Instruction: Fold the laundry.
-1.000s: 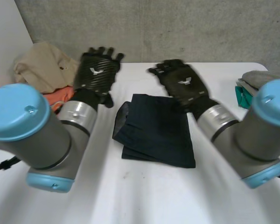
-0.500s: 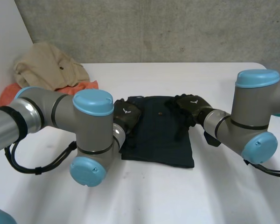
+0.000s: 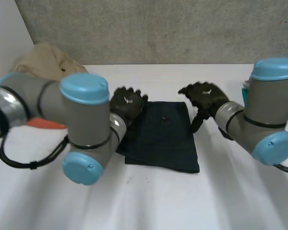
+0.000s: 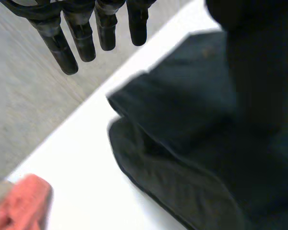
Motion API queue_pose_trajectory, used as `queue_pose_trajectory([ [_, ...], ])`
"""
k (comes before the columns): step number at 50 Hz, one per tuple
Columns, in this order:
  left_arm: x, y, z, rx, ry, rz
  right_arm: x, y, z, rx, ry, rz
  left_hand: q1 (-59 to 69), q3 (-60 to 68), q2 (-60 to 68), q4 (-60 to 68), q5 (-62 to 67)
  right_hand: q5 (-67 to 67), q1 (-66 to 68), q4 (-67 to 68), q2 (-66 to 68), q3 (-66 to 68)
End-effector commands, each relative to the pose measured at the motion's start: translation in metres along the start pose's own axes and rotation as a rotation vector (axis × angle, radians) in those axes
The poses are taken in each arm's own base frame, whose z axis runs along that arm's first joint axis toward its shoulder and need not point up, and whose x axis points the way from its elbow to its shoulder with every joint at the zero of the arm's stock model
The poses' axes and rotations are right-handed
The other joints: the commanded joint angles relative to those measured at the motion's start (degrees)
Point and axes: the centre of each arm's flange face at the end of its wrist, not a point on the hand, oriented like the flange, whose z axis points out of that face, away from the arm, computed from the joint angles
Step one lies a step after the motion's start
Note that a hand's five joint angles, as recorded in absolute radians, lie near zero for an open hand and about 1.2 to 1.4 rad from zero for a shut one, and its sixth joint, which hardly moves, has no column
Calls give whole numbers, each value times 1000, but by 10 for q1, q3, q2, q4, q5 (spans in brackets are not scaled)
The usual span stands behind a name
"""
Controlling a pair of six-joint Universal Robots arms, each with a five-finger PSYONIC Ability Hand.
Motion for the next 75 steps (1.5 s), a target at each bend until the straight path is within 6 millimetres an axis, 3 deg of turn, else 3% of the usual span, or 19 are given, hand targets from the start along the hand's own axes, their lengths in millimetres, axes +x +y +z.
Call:
queue_pose_trajectory([
  [1,-21,-55,-43,177,34,-101,-11,-12,-37,130,85,-33,2,-9,-5,-4,-16,-30,-37,-26,-21,-19],
  [6,-25,-63,-62,236,139,-168,-49,1,-64,207,30,-61,4,-7,-4,-3,-14,-30,-37,-26,-21,-19],
  [10,-27,-60,-69,240,167,-187,-85,31,-82,196,-44,-75,7,-4,0,1,-11,-30,-37,-26,-21,-19],
  [16,-22,-50,-71,211,184,-188,-108,65,-78,151,-65,-88,9,-2,2,2,-9,-30,-37,-26,-21,-19],
  [24,-22,-45,-67,199,182,-190,-111,87,-53,113,-42,-158,9,-2,2,2,-9,-30,-37,-26,-21,-19],
  [34,-23,-45,-66,207,176,-190,-109,80,-33,213,-2,-224,9,-2,2,2,-9,240,232,244,248,251],
  [39,-22,-46,-65,216,175,-189,-109,77,-26,225,-6,-225,10,-1,3,4,-7,239,231,243,247,250],
  [44,-22,-46,-66,219,177,-188,-110,81,-16,210,-7,-225,10,-1,3,4,-7,136,129,140,145,148],
  [48,-22,-46,-65,216,175,-189,-109,83,-22,165,-20,-218,10,-1,3,4,-7,12,4,16,20,23],
  [53,-20,-42,-66,206,181,-189,-110,84,-36,103,-54,-214,12,1,5,6,-6,-29,-37,-25,-21,-18],
  [61,-20,-42,-66,204,182,-190,-111,81,-44,100,-82,-213,12,1,5,6,-6,-30,-37,-26,-21,-19],
  [67,-20,-42,-66,205,183,-189,-113,90,-34,94,-88,-213,12,1,5,6,-6,-20,-28,-16,-12,-9],
  [75,-21,-42,-66,206,181,-190,-114,90,-18,107,-77,-228,12,1,5,6,-6,92,84,96,100,103],
])
